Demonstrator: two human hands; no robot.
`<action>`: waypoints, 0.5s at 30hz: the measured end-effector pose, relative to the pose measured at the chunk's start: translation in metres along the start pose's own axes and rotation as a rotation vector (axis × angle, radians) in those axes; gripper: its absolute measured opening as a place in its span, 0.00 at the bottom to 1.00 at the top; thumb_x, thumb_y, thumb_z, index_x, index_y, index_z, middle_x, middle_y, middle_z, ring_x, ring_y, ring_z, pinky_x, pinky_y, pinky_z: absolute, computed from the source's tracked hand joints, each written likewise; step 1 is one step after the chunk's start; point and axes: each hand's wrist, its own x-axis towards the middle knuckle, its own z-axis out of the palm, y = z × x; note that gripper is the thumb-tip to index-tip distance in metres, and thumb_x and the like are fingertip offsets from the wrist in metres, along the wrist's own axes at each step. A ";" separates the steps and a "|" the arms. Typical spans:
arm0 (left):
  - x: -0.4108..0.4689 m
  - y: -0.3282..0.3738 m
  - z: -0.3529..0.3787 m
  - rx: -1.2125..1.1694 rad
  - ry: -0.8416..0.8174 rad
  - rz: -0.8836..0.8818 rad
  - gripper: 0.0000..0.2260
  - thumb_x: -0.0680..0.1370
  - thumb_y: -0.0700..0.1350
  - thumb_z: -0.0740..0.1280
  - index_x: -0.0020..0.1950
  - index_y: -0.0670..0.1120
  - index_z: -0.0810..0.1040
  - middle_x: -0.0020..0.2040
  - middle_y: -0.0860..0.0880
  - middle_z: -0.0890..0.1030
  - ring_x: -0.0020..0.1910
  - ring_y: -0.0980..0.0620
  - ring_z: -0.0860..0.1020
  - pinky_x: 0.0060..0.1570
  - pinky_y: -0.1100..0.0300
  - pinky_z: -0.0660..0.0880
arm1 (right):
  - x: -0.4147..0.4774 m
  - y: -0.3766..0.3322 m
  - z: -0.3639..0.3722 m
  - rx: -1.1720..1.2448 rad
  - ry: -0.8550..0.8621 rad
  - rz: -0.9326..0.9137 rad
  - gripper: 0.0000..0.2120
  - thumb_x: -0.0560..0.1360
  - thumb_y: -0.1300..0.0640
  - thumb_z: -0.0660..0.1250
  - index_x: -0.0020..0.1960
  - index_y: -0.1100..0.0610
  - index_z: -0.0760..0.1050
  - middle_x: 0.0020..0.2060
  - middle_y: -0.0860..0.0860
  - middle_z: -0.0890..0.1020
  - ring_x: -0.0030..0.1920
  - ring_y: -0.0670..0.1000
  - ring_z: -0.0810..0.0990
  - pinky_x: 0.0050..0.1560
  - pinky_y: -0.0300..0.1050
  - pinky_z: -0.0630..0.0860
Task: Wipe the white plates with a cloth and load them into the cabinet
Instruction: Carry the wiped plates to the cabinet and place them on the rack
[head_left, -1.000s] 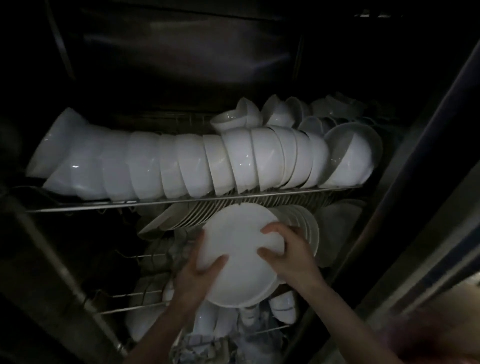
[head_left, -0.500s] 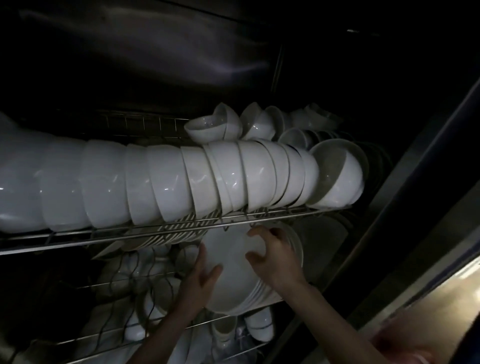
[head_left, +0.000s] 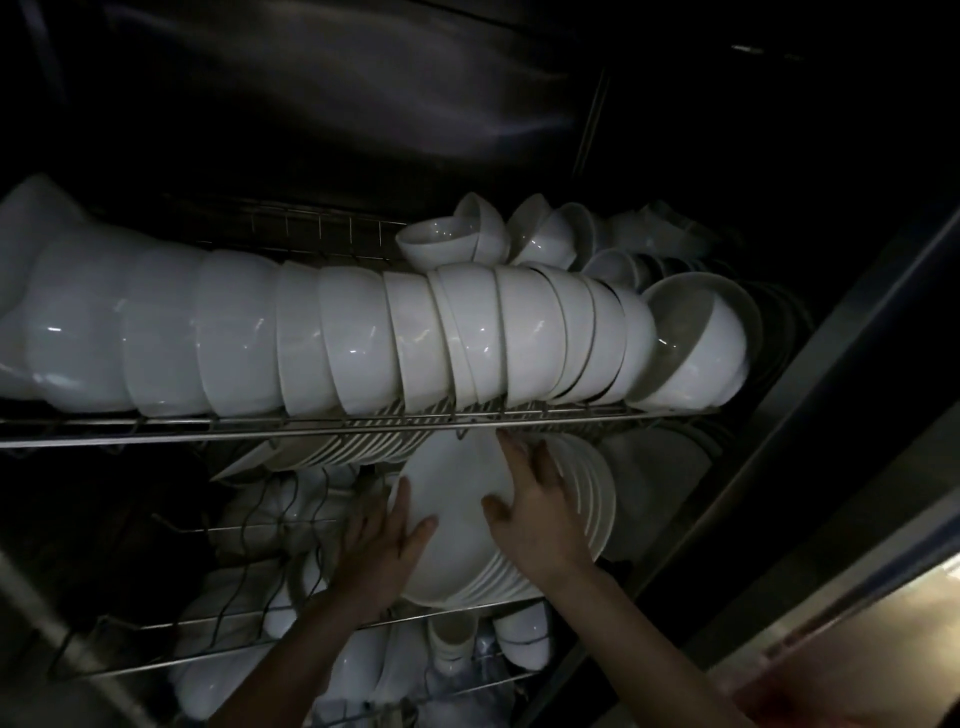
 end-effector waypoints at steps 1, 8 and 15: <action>0.000 -0.004 0.000 -0.005 -0.007 -0.013 0.31 0.79 0.68 0.43 0.72 0.64 0.26 0.80 0.52 0.38 0.79 0.44 0.39 0.75 0.46 0.40 | -0.003 0.001 0.003 0.027 0.005 -0.023 0.38 0.77 0.51 0.66 0.79 0.43 0.47 0.78 0.54 0.51 0.78 0.57 0.50 0.73 0.52 0.62; -0.010 -0.026 -0.006 0.066 0.078 -0.011 0.37 0.75 0.71 0.38 0.81 0.54 0.44 0.81 0.50 0.47 0.80 0.47 0.45 0.77 0.44 0.43 | -0.009 0.009 0.025 -0.218 0.053 -0.068 0.42 0.76 0.33 0.59 0.80 0.47 0.43 0.79 0.58 0.42 0.78 0.60 0.36 0.78 0.57 0.46; -0.016 -0.033 -0.016 0.209 0.070 -0.114 0.38 0.73 0.73 0.40 0.80 0.58 0.46 0.80 0.49 0.50 0.79 0.44 0.46 0.75 0.42 0.48 | -0.012 0.005 0.031 -0.453 0.224 -0.285 0.33 0.79 0.36 0.55 0.76 0.55 0.65 0.74 0.63 0.66 0.76 0.64 0.60 0.74 0.65 0.57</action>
